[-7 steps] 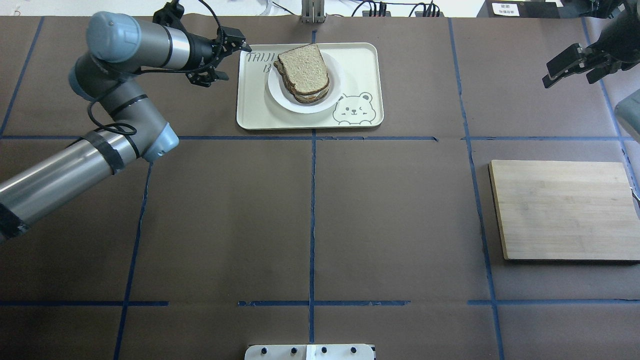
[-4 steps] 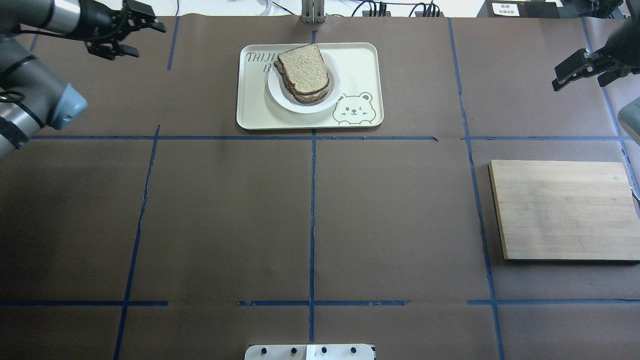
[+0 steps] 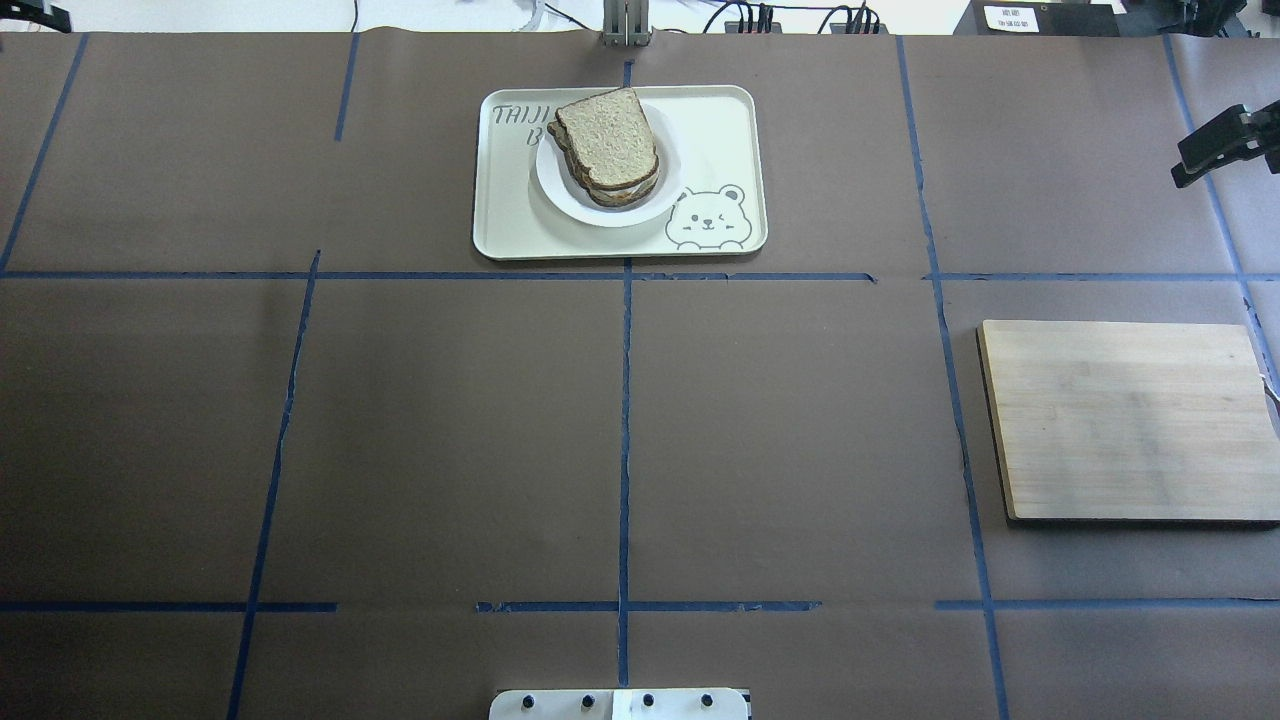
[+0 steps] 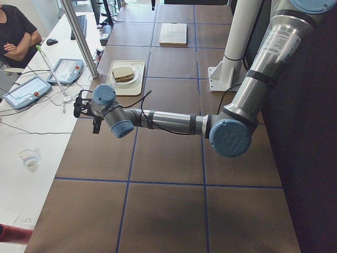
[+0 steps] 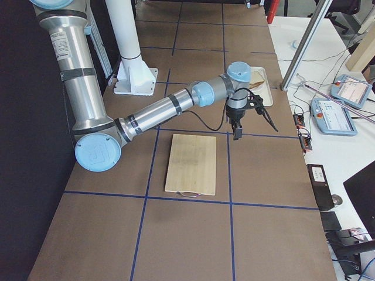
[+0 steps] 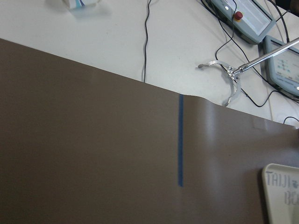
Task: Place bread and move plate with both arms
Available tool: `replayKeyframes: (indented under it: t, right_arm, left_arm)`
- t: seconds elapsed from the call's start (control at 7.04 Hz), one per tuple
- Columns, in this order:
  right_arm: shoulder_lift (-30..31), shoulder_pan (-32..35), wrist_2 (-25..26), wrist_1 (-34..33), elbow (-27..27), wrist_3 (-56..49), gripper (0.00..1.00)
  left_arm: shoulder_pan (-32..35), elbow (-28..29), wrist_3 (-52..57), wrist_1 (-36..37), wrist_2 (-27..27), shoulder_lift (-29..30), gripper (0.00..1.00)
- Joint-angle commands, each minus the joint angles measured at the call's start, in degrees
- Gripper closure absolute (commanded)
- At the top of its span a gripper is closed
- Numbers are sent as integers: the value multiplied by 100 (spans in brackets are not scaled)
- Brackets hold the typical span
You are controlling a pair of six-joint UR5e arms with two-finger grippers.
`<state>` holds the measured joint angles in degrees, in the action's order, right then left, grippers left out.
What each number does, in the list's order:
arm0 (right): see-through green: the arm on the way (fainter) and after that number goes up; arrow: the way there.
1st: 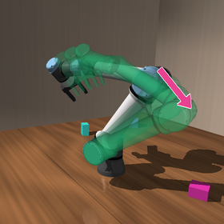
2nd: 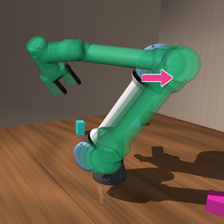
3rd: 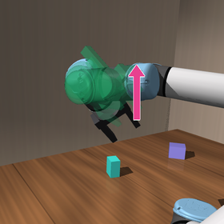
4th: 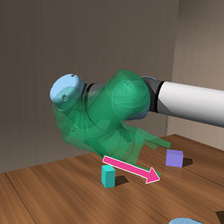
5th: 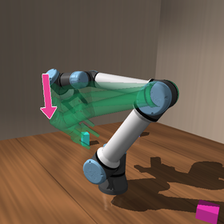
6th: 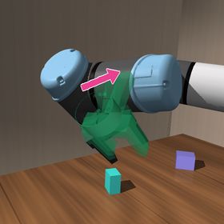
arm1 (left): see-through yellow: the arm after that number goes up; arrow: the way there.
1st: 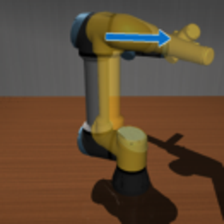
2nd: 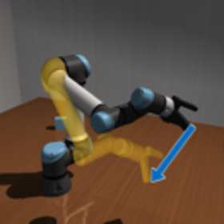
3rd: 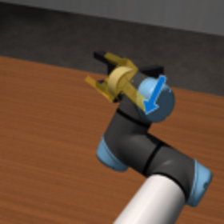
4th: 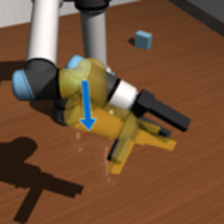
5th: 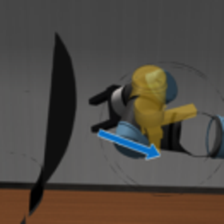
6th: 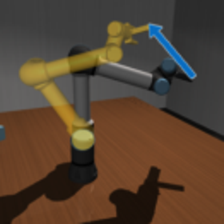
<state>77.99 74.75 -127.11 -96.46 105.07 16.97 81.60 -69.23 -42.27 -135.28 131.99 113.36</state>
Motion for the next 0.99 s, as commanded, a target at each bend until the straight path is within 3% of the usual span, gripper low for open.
replayKeyframes:
  t: [0.0,0.14,0.28,0.57,0.85]
  right_arm:
    - [277,258,-68,-39,-22,-464,0]
    - [357,416,-103,-40,-82,-536,0]
    - [410,652,-503,-31,-327,-728,0]
    - [603,882,-683,-48,-505,-1388,0]
    - [911,936,-631,31,-461,-1563,0]
  left_arm:
    - [653,-11,2319,1210,-24,-304,0]
    - [716,-3,2946,1545,-24,-471,0]
    - [786,-12,3570,1923,-67,-595,0]
    - [944,-212,4660,3483,-59,-613,0]
    - [1016,-1498,4824,4812,2,-1443,0]
